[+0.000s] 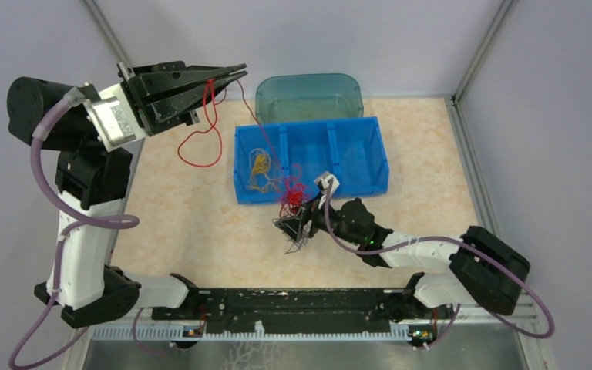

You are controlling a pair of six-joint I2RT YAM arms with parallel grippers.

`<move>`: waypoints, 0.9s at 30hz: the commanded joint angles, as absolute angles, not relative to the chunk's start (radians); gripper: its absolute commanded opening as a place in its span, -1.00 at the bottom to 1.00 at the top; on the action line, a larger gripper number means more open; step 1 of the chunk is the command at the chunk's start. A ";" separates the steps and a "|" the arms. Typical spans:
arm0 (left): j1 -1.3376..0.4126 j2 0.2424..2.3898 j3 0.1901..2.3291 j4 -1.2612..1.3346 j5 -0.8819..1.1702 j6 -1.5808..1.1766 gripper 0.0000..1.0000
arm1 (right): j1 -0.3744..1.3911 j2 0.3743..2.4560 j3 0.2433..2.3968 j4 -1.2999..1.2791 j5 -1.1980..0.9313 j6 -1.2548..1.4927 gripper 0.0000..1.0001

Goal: Untangle the cables

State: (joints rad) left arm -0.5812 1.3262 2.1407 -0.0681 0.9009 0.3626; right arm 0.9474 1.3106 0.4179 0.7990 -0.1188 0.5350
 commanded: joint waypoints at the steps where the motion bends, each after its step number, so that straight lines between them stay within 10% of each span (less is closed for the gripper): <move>1: -0.586 1.293 2.051 -0.115 0.919 0.414 -1.00 | 0.956 1.194 0.423 0.716 -0.116 0.444 0.64; 13: -0.586 1.270 2.057 -0.276 0.895 0.612 -1.00 | 0.956 1.096 0.412 0.390 -0.016 0.420 0.96; 27: -0.586 1.191 2.053 -0.462 0.782 0.848 -1.00 | 0.964 1.280 0.502 0.286 -0.046 0.514 0.21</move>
State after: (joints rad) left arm -0.5812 1.2026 2.0399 -0.4274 0.8066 0.7822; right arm 0.9489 1.1805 0.4042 0.3256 -0.0319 0.5007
